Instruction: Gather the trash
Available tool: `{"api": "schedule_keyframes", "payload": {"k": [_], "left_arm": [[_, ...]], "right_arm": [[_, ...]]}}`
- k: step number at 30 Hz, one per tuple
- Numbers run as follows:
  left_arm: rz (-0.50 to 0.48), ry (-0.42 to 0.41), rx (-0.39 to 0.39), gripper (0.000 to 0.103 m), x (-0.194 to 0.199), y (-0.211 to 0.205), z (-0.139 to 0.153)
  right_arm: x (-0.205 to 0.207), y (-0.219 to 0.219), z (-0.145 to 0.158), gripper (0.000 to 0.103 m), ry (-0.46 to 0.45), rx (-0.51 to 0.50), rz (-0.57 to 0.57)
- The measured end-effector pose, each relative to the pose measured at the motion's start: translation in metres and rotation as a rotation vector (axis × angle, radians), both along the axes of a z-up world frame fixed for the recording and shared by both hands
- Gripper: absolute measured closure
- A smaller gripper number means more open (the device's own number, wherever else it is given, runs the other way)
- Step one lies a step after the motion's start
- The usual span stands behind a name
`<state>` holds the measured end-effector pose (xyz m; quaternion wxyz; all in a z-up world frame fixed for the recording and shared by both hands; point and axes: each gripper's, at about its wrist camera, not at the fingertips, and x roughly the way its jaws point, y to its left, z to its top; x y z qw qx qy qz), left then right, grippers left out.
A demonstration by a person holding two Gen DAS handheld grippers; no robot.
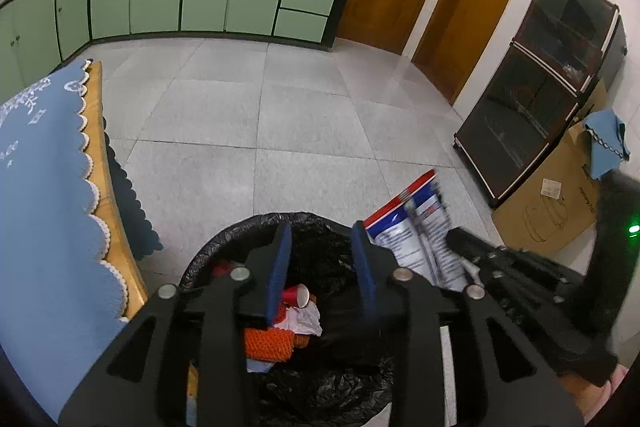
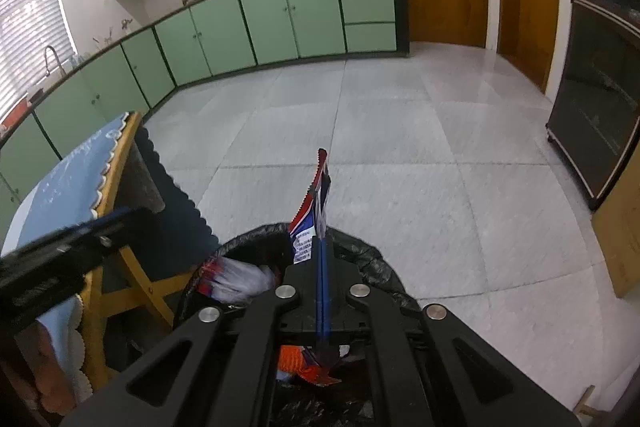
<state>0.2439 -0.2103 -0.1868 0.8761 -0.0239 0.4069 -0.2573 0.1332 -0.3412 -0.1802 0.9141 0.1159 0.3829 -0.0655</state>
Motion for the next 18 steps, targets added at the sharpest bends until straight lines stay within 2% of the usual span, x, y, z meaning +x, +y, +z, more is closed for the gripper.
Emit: {"api": "schedule_keyframes", "payload": {"k": [3,7,8,14,18], "left_arm": [[0.016,-0.008,-0.015,0.066,0.000,0.007,0.005],[0.051,-0.025,-0.048,0.062,0.001,0.023,0.020],[0.059,-0.032,-0.055,0.062,0.001,0.025,0.023],[0.101,-0.065,-0.079,0.057,-0.002,0.047,0.046],[0.118,-0.089,-0.078,0.044,-0.011,0.055,0.058]], "right_arm": [[0.004,0.003,-0.008,0.094,0.026,0.008,0.010],[0.001,0.002,-0.012,0.072,0.033,0.012,0.004],[0.001,0.002,-0.011,0.070,0.029,0.014,0.001],[-0.006,0.006,0.006,0.049,-0.014,0.021,-0.005],[-0.017,0.010,0.029,0.026,-0.065,0.015,-0.003]]}}
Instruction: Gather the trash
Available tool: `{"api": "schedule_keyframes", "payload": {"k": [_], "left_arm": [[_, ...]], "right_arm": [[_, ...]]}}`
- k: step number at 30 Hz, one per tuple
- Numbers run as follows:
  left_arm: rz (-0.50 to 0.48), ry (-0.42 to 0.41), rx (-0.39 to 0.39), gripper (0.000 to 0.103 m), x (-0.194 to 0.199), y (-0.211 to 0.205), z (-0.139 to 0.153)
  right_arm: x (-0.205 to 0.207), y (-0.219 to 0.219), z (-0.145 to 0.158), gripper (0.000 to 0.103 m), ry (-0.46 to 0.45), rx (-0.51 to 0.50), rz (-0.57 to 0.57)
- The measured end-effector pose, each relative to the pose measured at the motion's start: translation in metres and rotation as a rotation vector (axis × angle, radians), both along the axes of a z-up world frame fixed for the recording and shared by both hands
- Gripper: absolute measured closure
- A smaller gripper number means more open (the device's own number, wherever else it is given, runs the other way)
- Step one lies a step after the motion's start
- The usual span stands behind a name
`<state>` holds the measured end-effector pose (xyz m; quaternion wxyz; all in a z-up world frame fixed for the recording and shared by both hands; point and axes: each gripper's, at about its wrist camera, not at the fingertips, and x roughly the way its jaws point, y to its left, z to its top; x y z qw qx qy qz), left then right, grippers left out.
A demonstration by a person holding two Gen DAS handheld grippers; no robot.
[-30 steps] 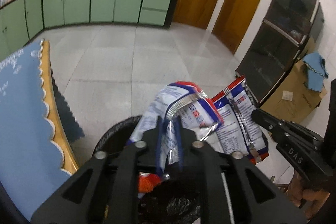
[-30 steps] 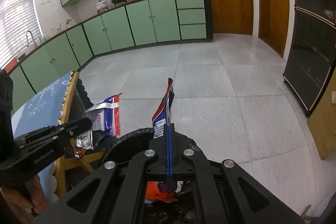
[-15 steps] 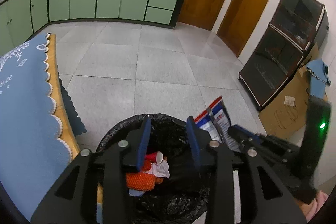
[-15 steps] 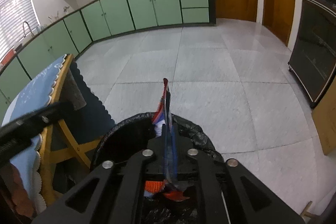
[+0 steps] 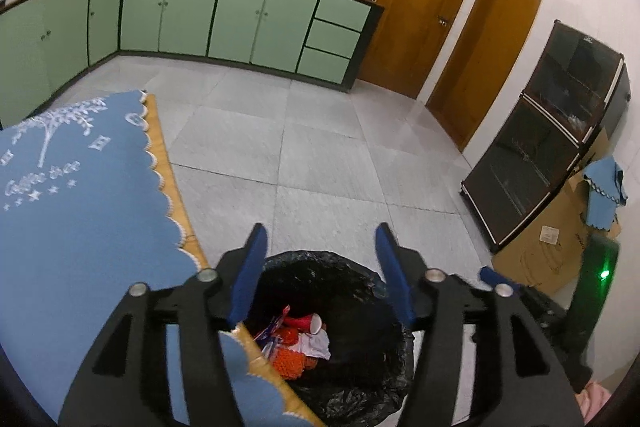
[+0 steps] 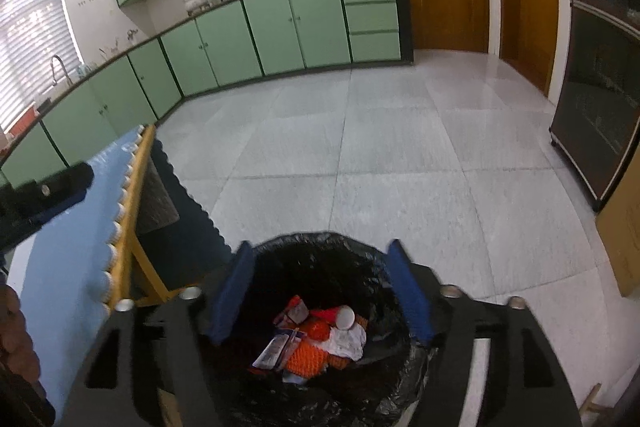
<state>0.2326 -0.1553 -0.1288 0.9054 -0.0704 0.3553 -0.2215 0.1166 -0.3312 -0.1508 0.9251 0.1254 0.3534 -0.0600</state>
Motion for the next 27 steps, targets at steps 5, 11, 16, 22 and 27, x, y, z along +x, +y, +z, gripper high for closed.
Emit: {"api": "schedule_keyframes", "payload": {"k": [5,11,16,22,27], "left_arm": [[0.000,-0.039,0.028,0.025,-0.019,0.007,0.017],[0.018,-0.086,0.044,0.013,-0.044,0.023,0.042],[0.027,-0.121,0.080,0.009,-0.071,0.031,0.061],[0.041,-0.148,0.099,0.008,-0.104,0.043,0.083],[0.056,-0.167,0.116,0.008,-0.126,0.053,0.098]], "right_arm": [[-0.015,0.007,0.031,0.007,-0.050,-0.009,-0.002],[-0.034,0.011,0.064,0.006,-0.060,-0.024,-0.001],[-0.053,0.020,0.091,0.006,-0.083,-0.031,0.037],[-0.077,0.038,0.124,0.006,-0.115,-0.029,0.092],[-0.095,0.055,0.145,0.006,-0.139,-0.033,0.124]]}}
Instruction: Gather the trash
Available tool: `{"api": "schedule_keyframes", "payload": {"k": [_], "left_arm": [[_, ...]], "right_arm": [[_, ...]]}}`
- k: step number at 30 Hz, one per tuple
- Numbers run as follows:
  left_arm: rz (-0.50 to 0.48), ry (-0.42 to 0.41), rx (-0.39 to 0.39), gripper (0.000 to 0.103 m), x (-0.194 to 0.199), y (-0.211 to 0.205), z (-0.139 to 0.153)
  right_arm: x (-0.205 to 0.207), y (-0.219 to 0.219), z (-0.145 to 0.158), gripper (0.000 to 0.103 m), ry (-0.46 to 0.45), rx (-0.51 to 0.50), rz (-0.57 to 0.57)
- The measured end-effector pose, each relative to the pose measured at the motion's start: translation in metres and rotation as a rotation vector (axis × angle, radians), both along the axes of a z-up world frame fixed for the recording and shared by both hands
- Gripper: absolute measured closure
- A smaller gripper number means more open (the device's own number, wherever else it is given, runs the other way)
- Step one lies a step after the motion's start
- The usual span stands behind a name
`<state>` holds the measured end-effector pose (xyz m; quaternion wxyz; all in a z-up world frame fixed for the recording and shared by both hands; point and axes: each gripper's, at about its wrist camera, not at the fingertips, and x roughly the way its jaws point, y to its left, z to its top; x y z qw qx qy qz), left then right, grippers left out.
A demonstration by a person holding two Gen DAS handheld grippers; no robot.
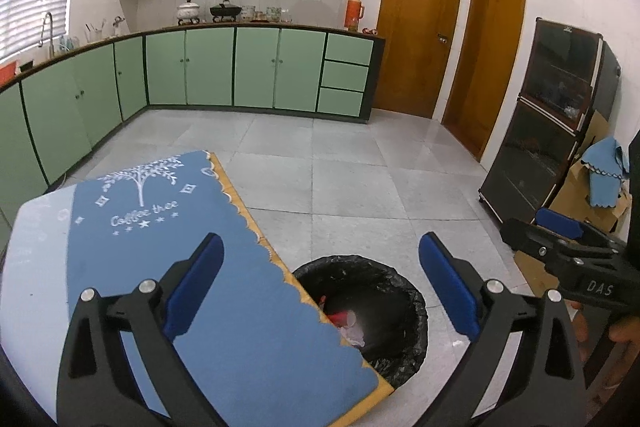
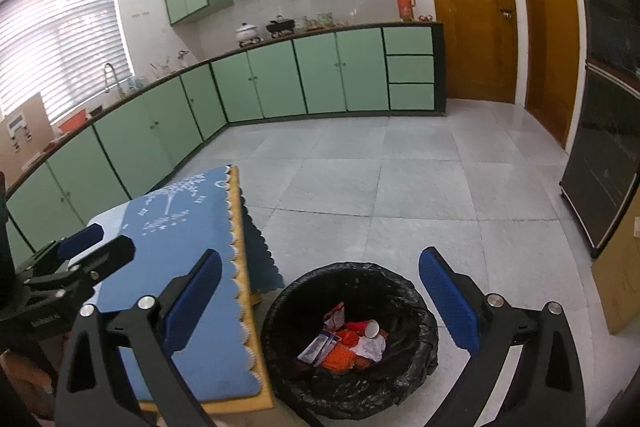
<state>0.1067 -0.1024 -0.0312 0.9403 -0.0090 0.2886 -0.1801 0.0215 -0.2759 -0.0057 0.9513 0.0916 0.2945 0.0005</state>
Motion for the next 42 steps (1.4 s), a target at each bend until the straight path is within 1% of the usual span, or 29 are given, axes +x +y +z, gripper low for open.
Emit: {"api": "schedule_keyframes", "payload": {"k": [5,10,18,42], "left_arm": [[0.013,-0.023,-0.006,0.008,-0.017,0.011,0.014],[0.018,-0.036,-0.014,0.008,-0.028,0.020,0.023],[0.027,-0.054,-0.021,0.008,-0.037,0.023,0.029],[0.035,-0.057,-0.020,0.008,-0.040,0.025,0.031]], "right_arm": [[-0.014,0.016,0.015,0.006,-0.017,-0.015,0.023],[-0.025,0.026,0.023,0.006,-0.038,-0.029,0.025],[-0.036,0.034,0.033,0.006,-0.069,-0.042,0.036],[-0.036,0.038,0.035,0.006,-0.076,-0.046,0.046]]}}
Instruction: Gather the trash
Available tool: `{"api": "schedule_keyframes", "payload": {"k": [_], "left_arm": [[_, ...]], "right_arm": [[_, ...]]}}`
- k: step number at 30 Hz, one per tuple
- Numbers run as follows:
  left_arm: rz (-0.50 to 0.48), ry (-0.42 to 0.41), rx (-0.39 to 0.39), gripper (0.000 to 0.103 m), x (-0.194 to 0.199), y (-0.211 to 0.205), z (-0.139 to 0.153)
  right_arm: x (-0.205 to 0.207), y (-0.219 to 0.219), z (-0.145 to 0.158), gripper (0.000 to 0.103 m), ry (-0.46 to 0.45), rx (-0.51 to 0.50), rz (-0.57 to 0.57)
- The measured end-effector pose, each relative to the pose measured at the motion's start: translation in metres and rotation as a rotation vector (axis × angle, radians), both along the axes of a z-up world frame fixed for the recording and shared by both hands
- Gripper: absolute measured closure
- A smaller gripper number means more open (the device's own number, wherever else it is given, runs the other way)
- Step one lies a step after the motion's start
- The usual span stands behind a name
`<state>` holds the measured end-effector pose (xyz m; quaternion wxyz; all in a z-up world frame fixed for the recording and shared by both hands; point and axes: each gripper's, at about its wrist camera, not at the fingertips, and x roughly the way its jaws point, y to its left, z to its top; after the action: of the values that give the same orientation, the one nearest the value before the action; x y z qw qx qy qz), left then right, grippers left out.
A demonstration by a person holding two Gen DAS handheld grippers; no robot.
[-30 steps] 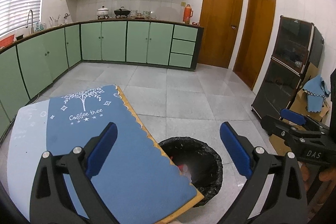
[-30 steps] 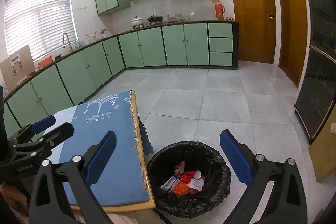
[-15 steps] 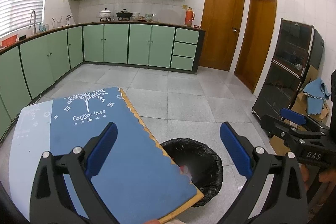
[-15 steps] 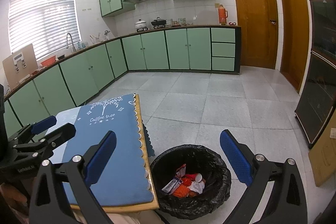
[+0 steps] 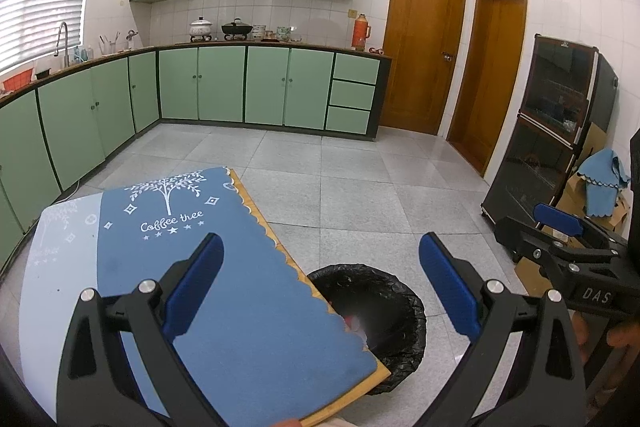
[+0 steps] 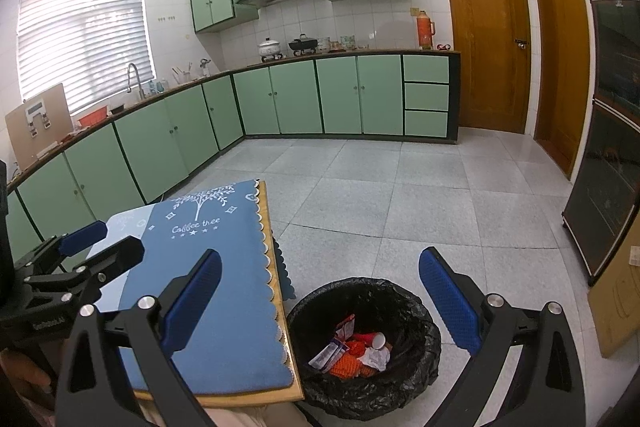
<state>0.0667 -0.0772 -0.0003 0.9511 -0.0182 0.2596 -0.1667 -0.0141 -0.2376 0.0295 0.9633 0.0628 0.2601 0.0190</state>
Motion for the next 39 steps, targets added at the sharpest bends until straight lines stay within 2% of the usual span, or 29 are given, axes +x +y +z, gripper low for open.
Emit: {"api": "schedule_keyframes", "payload": {"k": [39], "left_arm": [[-0.008,0.005,0.005,0.008,0.0002,0.0032,-0.0001]], "right_arm": [[0.0032,-0.0003,-0.0007,0.006,0.002,0.005,0.001]]}}
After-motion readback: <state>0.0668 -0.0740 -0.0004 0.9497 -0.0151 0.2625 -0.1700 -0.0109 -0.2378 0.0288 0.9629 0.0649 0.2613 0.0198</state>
